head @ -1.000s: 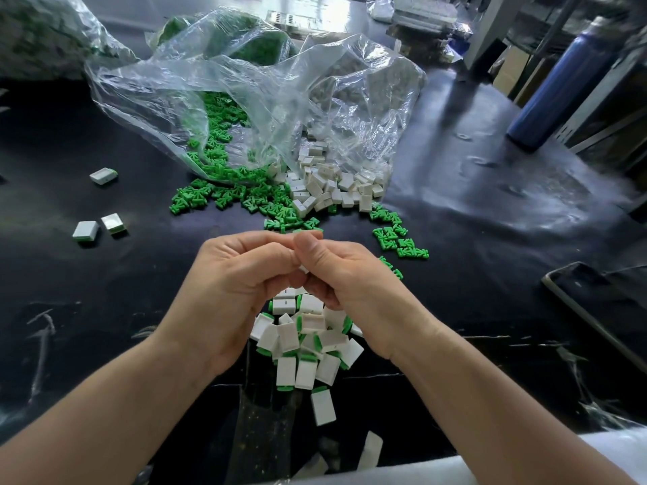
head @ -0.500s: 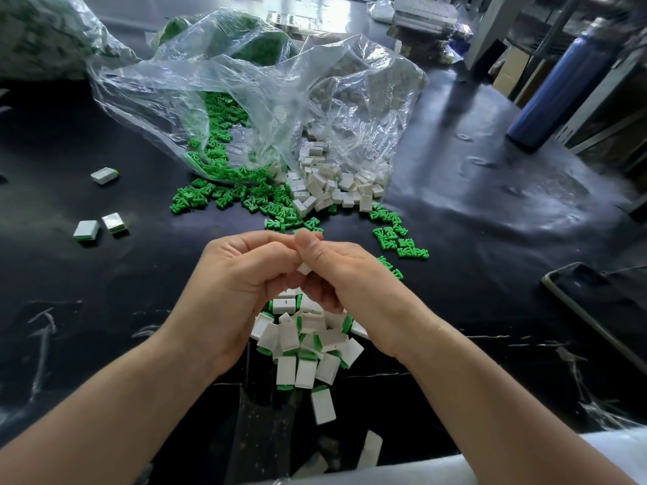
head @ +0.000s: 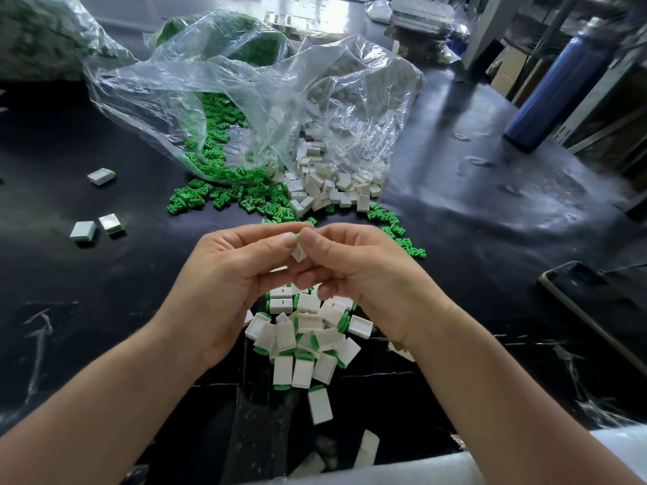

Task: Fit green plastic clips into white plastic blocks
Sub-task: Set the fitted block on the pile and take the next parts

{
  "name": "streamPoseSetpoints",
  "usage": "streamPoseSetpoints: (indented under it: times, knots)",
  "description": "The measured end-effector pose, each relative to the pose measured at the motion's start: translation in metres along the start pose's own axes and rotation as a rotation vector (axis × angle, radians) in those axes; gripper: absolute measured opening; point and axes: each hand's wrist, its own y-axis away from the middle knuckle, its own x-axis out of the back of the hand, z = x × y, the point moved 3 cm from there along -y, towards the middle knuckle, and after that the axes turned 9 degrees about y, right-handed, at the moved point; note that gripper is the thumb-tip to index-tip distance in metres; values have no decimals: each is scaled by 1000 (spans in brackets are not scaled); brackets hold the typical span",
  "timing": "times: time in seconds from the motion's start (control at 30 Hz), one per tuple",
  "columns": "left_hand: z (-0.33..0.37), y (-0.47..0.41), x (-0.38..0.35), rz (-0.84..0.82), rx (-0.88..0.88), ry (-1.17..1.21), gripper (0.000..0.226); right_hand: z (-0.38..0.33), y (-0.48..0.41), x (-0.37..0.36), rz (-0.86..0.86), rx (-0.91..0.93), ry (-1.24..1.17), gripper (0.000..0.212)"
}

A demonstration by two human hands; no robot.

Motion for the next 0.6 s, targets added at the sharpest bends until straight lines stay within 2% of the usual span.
streamPoseSetpoints:
  times: [0.1,0.27,0.33,0.4,0.6]
  knots:
    - [3,-2,3,44,-12,-20,33,-1,-1,5,68,14,8,12]
    - [8,-7,10,130,-28,-10,23,-6,-1,14,130,24,12,6]
    - [7,-8,12,143,-19,-8,16,-7,-1,16,153,32,121,2]
    - [6,-7,12,154,-16,-19,21,-7,-1,17,150,38,273,3]
    - [7,-9,16,171,-32,-28,26,3,-1,6,25,19,628,14]
